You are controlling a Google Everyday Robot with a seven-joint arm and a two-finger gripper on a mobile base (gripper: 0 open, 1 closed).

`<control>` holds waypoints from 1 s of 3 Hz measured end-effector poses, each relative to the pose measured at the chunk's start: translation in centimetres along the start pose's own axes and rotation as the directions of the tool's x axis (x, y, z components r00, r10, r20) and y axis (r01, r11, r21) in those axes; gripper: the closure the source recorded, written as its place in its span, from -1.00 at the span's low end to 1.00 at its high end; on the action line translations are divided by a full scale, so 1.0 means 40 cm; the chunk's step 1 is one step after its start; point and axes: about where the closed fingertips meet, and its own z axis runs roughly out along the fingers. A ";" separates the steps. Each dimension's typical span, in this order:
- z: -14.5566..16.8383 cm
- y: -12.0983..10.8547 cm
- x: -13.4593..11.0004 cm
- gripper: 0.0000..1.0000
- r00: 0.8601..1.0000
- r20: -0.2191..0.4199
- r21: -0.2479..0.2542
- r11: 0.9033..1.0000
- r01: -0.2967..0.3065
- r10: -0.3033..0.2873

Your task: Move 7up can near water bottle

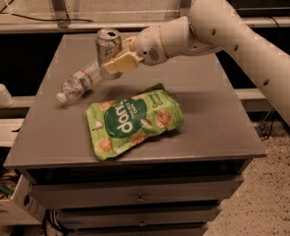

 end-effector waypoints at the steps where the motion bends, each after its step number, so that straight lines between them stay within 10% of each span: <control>1: 0.049 -0.008 0.021 1.00 0.999 -0.034 0.004 1.000 0.009 -0.009; 3: 0.105 -0.049 0.102 1.00 0.996 -0.094 0.037 0.999 0.000 0.003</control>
Offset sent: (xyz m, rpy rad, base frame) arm 0.0322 0.0182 -0.0615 -0.1184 0.0023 -0.0584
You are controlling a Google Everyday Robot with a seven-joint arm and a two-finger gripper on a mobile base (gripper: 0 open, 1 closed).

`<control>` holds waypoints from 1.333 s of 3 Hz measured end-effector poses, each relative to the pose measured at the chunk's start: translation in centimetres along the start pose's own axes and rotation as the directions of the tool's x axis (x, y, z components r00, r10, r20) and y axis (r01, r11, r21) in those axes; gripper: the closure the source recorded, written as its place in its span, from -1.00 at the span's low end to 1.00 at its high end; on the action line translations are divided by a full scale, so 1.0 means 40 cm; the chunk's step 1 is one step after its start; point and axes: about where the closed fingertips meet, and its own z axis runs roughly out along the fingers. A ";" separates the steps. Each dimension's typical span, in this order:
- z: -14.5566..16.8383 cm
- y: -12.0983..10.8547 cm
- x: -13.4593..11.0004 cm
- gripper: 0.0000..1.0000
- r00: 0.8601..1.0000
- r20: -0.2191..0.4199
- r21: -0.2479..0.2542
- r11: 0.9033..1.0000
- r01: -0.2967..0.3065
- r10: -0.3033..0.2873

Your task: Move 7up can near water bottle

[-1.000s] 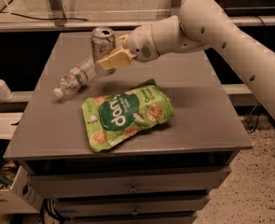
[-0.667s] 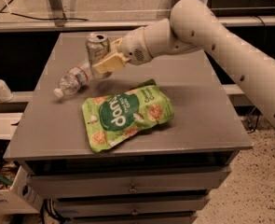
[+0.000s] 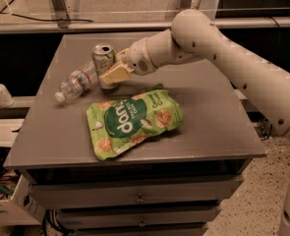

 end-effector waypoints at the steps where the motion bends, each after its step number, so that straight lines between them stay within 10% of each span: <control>1: 0.016 -0.008 0.029 1.00 1.000 -0.011 0.008 1.000 -0.009 0.009; 3: 0.016 -0.013 0.039 1.00 1.000 -0.011 0.015 1.000 -0.013 0.013; 4: 0.016 -0.013 0.038 0.65 1.000 -0.011 0.016 1.000 -0.013 0.013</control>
Offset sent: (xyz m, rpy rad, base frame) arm 0.0096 -0.0115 -0.0258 -0.0094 0.0024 -0.0439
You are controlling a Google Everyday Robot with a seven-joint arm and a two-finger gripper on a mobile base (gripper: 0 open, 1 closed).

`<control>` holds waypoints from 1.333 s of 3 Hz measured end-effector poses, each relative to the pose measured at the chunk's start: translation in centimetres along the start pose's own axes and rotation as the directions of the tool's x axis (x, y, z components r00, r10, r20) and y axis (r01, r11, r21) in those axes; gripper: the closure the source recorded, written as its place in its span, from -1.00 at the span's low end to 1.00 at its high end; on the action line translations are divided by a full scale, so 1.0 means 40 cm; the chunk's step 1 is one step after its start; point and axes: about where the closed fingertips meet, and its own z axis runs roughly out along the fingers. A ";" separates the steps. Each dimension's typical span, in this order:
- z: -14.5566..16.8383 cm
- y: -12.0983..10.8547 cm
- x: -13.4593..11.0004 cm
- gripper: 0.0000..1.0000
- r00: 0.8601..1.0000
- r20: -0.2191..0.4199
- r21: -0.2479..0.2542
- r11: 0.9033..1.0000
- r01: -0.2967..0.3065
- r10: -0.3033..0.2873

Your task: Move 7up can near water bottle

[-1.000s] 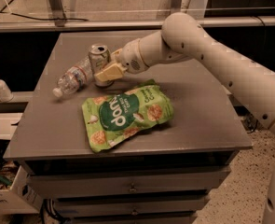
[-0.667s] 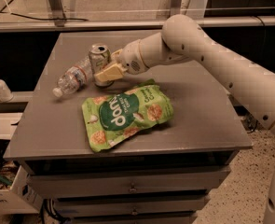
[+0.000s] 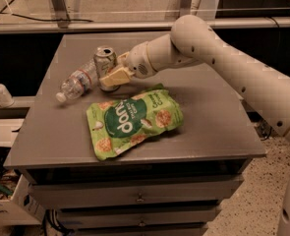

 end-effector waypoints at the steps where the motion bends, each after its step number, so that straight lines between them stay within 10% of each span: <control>1: -0.004 -0.002 0.007 0.19 1.000 0.004 0.003 1.000 -0.006 0.006; 4: -0.020 -0.004 0.029 -1.00 0.998 0.043 -0.006 0.999 -0.035 0.035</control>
Offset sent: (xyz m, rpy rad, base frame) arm 0.0001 -0.0206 -0.0075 0.0464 0.0132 -0.0251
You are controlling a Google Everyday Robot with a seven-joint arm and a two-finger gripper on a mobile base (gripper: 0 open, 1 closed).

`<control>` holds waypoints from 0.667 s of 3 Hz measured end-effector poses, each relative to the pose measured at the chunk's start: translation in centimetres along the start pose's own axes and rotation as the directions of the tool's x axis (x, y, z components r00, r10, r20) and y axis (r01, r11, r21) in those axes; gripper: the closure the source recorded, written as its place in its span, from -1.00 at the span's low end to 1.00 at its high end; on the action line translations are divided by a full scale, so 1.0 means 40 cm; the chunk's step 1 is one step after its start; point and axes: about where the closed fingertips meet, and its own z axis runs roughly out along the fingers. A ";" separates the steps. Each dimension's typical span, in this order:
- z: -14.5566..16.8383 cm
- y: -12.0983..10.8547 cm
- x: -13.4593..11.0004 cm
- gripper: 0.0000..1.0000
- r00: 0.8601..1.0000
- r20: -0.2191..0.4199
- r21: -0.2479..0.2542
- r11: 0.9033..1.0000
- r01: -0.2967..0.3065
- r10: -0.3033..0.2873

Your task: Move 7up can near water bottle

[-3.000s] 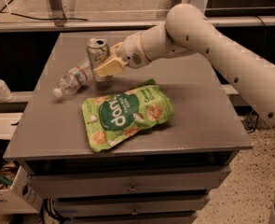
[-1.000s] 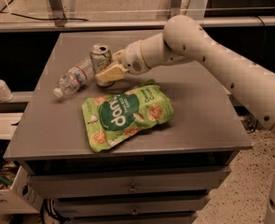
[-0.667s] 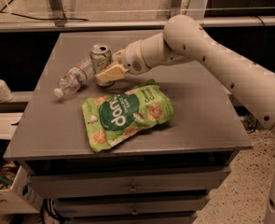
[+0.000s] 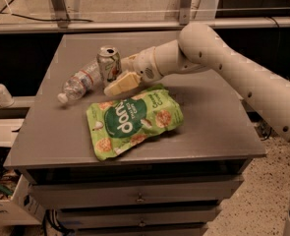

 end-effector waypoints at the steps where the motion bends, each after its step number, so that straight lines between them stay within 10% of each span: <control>1: -0.005 -0.002 0.003 -1.00 1.000 0.008 0.001 1.000 -0.003 0.003; 2: -0.036 -0.030 0.012 -1.00 1.000 0.013 0.037 0.999 -0.016 0.016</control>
Offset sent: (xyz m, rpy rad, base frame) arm 0.0213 -0.0437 0.0066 0.0178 -0.0162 -0.1022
